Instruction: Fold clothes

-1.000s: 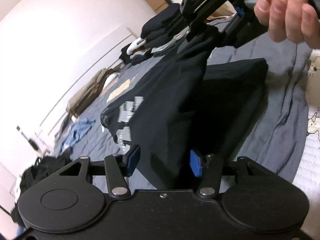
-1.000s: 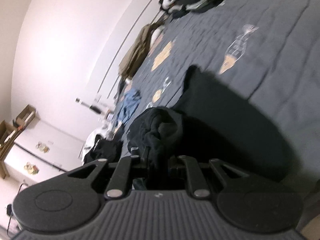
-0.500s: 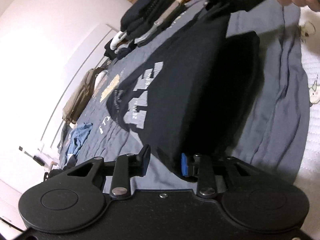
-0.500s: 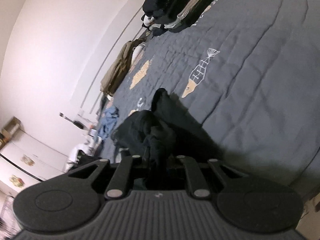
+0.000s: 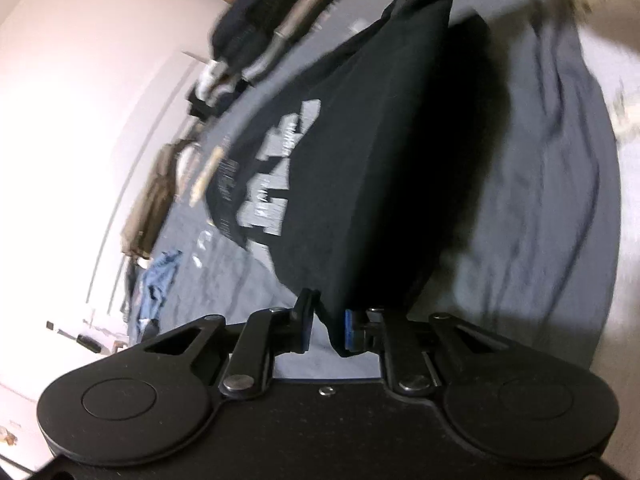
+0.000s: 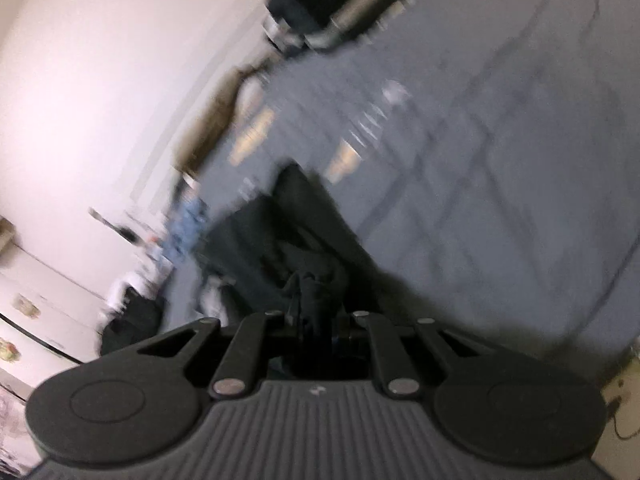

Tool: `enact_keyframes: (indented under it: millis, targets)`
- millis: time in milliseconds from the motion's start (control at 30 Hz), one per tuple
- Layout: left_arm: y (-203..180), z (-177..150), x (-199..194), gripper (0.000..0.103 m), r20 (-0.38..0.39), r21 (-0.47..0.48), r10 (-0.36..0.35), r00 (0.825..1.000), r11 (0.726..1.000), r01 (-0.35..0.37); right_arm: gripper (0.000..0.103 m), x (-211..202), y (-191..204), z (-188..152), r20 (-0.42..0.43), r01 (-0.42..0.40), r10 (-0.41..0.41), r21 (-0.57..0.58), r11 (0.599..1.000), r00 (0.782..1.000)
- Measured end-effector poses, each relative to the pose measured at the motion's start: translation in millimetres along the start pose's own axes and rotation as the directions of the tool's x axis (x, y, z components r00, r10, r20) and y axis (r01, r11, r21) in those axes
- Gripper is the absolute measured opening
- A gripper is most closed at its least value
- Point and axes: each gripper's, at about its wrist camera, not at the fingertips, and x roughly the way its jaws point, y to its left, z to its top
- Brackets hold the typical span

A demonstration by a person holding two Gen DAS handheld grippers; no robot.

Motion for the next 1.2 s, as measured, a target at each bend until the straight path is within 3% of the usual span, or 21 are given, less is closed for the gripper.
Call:
enact_keyframes:
  millis: [100,133,233,300,333,367,400,433,533,600,667,767,867,967,1100,1200]
  targets:
    - [-3,1,0,0.023,-0.005,-0.019,0.002,1.000,1.000,-0.002,0.011,9,-5,-3,-0.045,0.038,-0.039,-0.025,0.999,0.998]
    - [0,4,-3,0.030,0.005,-0.051,0.003,1.000,0.999,-0.003,0.011,5,-3,-1,-0.036,0.023,-0.024,-0.032,0.999,0.999]
    - [4,14,-13,0.043,0.097,-0.097,0.027,0.995,0.995,-0.018,0.011,-4,3,4,-0.007,-0.018,0.018,-0.046,0.999,1.000]
    - [-4,18,-10,0.044,0.111,-0.058,0.042,0.993,0.998,-0.035,0.011,-5,4,5,-0.004,-0.022,0.022,-0.043,0.999,1.000]
    - [-8,17,-6,0.039,0.102,-0.038,0.034,0.994,0.999,-0.030,0.011,-4,4,4,-0.008,-0.016,0.016,-0.043,0.999,1.000]
    - [-11,17,-1,0.023,0.076,-0.014,0.022,0.997,1.000,-0.021,0.011,-2,3,4,-0.013,-0.010,0.009,-0.042,0.999,1.000]
    - [-12,15,4,0.015,0.052,0.011,0.013,0.999,1.000,-0.013,0.011,1,1,3,-0.021,0.005,-0.006,-0.042,0.999,1.000]
    - [-11,11,7,0.014,0.034,0.035,0.007,0.999,0.999,-0.008,0.011,5,-1,3,-0.029,0.021,-0.022,-0.041,0.999,0.999]
    - [-1,7,5,0.017,0.008,0.001,-0.036,0.999,0.999,0.036,0.013,11,-6,2,-0.060,0.033,-0.034,-0.023,0.999,0.998]
    - [10,8,0,0.021,0.019,-0.082,-0.079,0.997,0.993,0.080,0.015,6,0,7,-0.066,0.040,-0.044,-0.065,0.997,0.997]
    - [23,7,-4,0.031,0.053,-0.181,-0.110,0.993,0.976,0.118,0.018,-6,12,13,-0.048,0.081,-0.088,-0.127,0.989,0.995]
    - [43,5,-11,0.042,0.108,-0.324,-0.149,0.983,0.930,0.176,0.023,-25,26,25,0.025,0.116,-0.114,-0.224,0.968,0.993]
    - [62,3,-17,0.054,0.169,-0.455,-0.178,0.969,0.859,0.237,0.029,-33,36,37,0.046,0.123,-0.114,-0.270,0.955,0.992]
    - [82,2,-23,0.054,0.232,-0.571,-0.197,0.952,0.765,0.297,0.031,-31,43,46,0.015,0.081,-0.081,-0.289,0.954,0.997]
    - [107,0,-31,0.054,0.314,-0.692,-0.206,0.927,0.619,0.372,0.033,-19,56,52,-0.045,0.033,-0.051,-0.333,0.942,0.998]
    - [110,1,-31,0.055,0.318,-0.702,-0.208,0.925,0.604,0.378,0.035,-7,72,54,-0.043,0.028,-0.048,-0.381,0.924,0.998]
